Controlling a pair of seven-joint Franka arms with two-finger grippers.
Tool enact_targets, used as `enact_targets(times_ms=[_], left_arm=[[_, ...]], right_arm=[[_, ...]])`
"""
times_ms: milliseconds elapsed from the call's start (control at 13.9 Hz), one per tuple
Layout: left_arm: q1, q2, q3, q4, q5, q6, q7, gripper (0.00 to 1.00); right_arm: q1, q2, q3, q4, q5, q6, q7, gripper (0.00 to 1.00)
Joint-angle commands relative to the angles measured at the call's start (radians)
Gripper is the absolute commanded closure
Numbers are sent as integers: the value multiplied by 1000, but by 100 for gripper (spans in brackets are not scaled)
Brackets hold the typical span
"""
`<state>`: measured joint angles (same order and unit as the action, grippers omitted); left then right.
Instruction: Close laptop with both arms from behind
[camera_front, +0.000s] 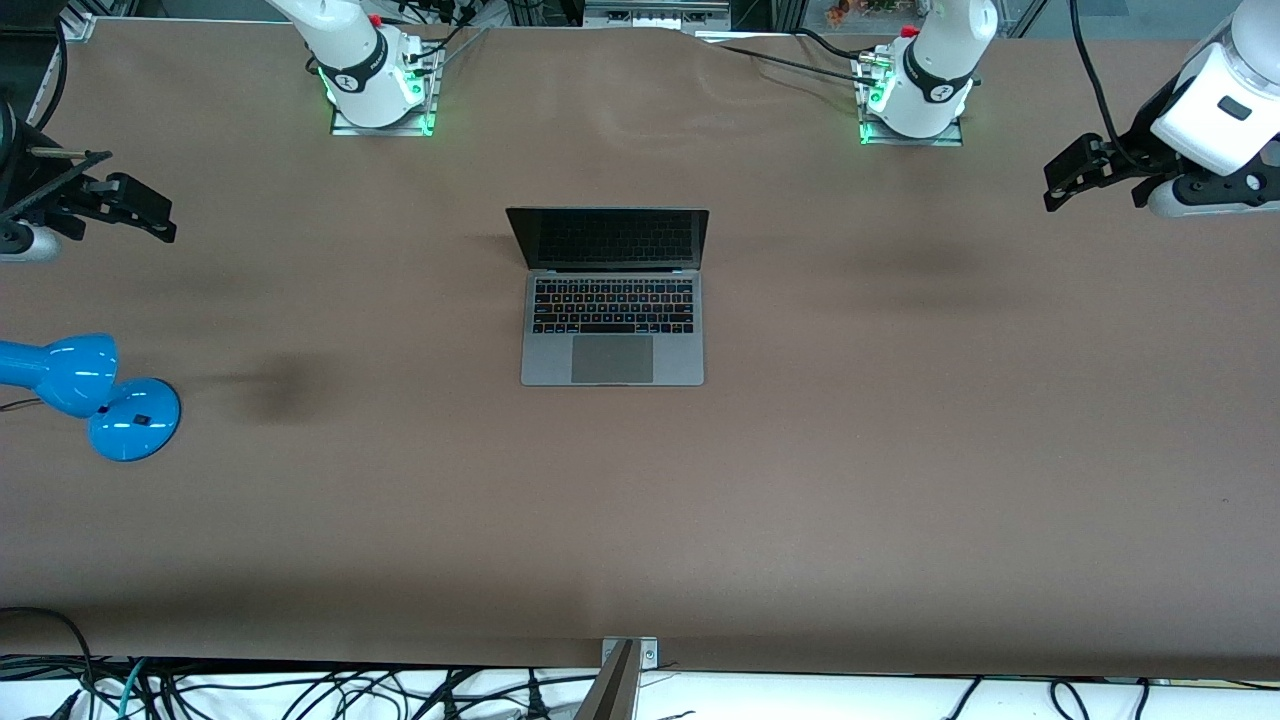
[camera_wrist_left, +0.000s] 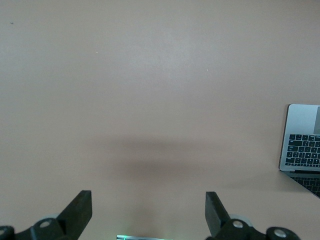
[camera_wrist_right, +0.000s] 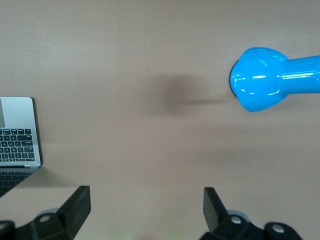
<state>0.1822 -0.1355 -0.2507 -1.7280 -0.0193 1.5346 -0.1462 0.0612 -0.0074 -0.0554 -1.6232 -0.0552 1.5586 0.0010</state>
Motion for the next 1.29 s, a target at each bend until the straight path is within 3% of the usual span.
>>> enact_targets(times_ms=[0, 1222], left_arm=[[3, 13, -5, 19, 7, -20, 5, 0], [-32, 20, -2, 24, -30, -47, -12, 0]], right_arm=[[-1, -6, 0, 6, 15, -14, -10, 0], [-1, -6, 0, 8, 14, -12, -7, 0]])
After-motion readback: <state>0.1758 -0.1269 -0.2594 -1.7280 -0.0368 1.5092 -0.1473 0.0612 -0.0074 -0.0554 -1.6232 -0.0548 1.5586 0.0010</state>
